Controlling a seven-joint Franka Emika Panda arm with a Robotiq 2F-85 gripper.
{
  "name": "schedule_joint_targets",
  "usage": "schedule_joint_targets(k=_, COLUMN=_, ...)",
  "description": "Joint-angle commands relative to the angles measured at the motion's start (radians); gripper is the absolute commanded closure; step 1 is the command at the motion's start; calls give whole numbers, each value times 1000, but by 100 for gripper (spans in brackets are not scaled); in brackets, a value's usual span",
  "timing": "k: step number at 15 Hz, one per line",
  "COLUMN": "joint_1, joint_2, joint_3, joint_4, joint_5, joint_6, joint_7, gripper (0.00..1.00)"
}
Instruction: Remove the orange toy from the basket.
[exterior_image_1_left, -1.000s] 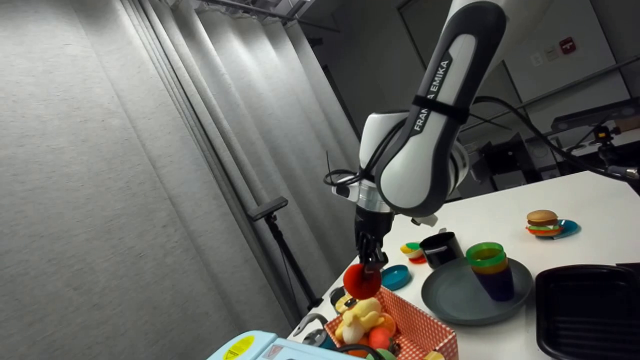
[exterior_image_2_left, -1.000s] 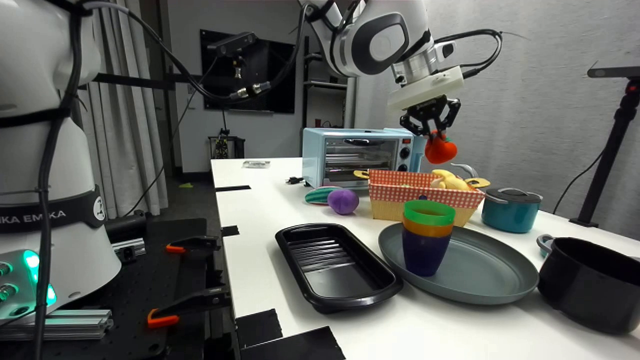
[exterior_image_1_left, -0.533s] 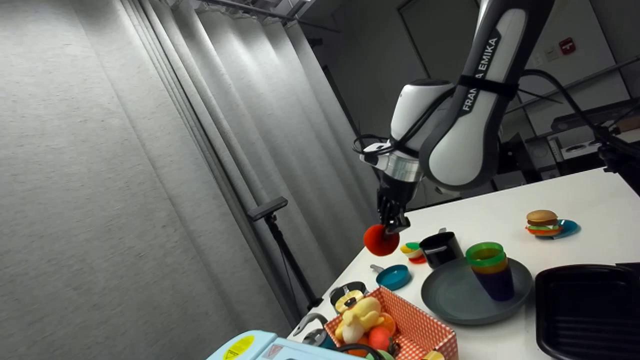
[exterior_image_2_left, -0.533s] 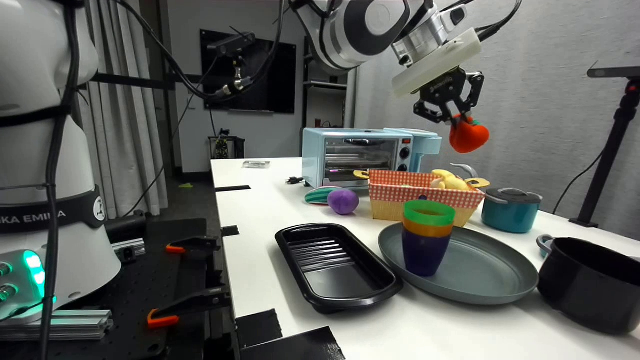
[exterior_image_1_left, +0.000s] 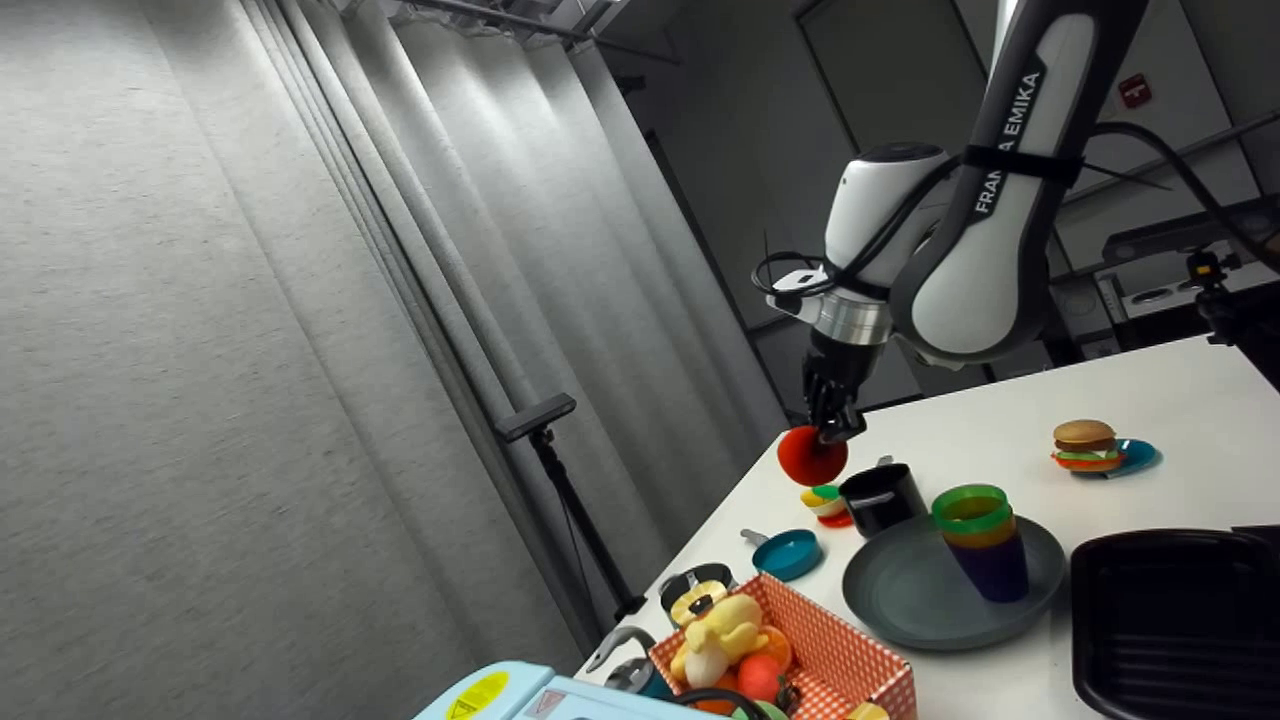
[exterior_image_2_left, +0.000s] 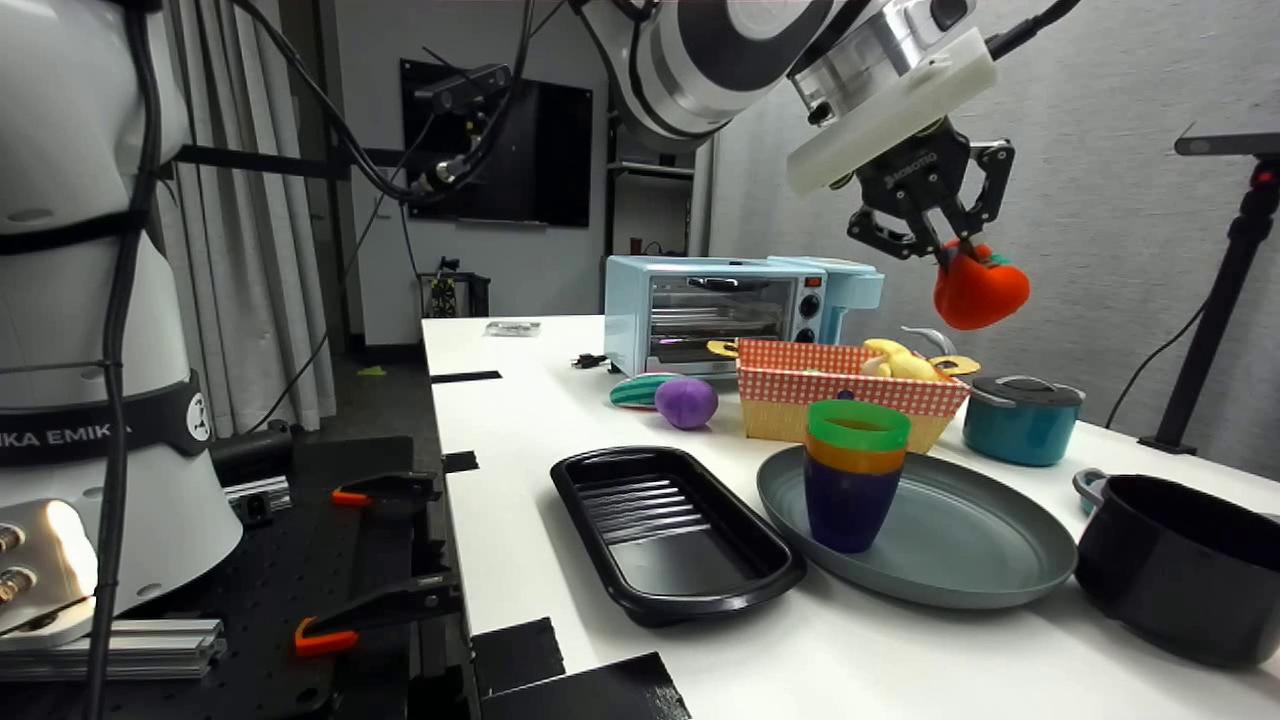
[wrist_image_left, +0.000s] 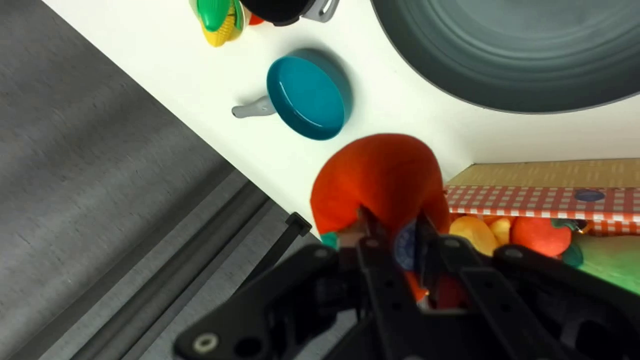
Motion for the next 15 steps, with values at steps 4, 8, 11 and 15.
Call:
schedule_joint_targets(k=4, joint_1=95, joint_2=-16, joint_3=-70, joint_4=-15, joint_5=-64, joint_6=-43, joint_7=105, gripper=44)
schedule_joint_targets(k=8, joint_1=134, joint_2=-14, joint_3=-86, joint_4=-14, joint_5=-84, joint_6=-56, joint_7=146, gripper=12)
schedule_joint_targets(k=11, joint_1=143, joint_2=-16, joint_3=-89, joint_4=-17, joint_5=-83, joint_6=-57, joint_7=160, gripper=0)
schedule_joint_targets(k=15, joint_1=153, joint_2=-17, joint_3=-97, joint_4=-22, joint_5=-81, joint_6=-54, joint_7=173, gripper=0)
